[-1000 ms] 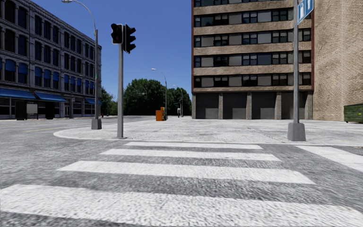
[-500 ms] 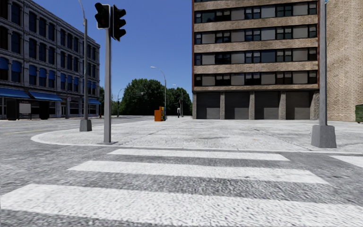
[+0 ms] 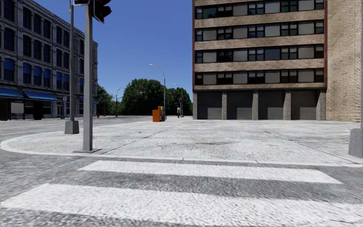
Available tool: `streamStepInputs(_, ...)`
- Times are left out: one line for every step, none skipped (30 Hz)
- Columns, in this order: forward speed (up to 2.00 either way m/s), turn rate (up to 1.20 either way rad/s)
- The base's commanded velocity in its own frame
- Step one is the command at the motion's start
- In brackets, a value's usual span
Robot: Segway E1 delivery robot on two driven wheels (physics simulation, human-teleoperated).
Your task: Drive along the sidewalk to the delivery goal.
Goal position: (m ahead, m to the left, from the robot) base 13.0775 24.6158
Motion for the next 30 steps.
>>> streamStepInputs(2.00,0.00)
streamStepInputs(2.00,0.00)
streamStepInputs(2.00,0.00)
streamStepInputs(2.00,0.00)
streamStepInputs(2.00,0.00)
streamStepInputs(2.00,0.00)
streamStepInputs(2.00,0.00)
streamStepInputs(2.00,0.00)
streamStepInputs(2.00,0.00)
streamStepInputs(2.00,0.00)
streamStepInputs(2.00,0.00)
streamStepInputs(2.00,0.00)
streamStepInputs(2.00,0.00)
streamStepInputs(2.00,0.00)
streamStepInputs(2.00,0.00)
streamStepInputs(2.00,0.00)
streamStepInputs(2.00,0.00)
streamStepInputs(2.00,0.00)
streamStepInputs(2.00,0.00)
streamStepInputs(2.00,0.00)
streamStepInputs(2.00,0.00)
streamStepInputs(2.00,0.00)
streamStepInputs(2.00,0.00)
streamStepInputs(2.00,0.00)
streamStepInputs(2.00,0.00)
streamStepInputs(2.00,0.00)
streamStepInputs(2.00,0.00)
streamStepInputs(2.00,0.00)
streamStepInputs(2.00,0.00)
streamStepInputs(2.00,0.00)
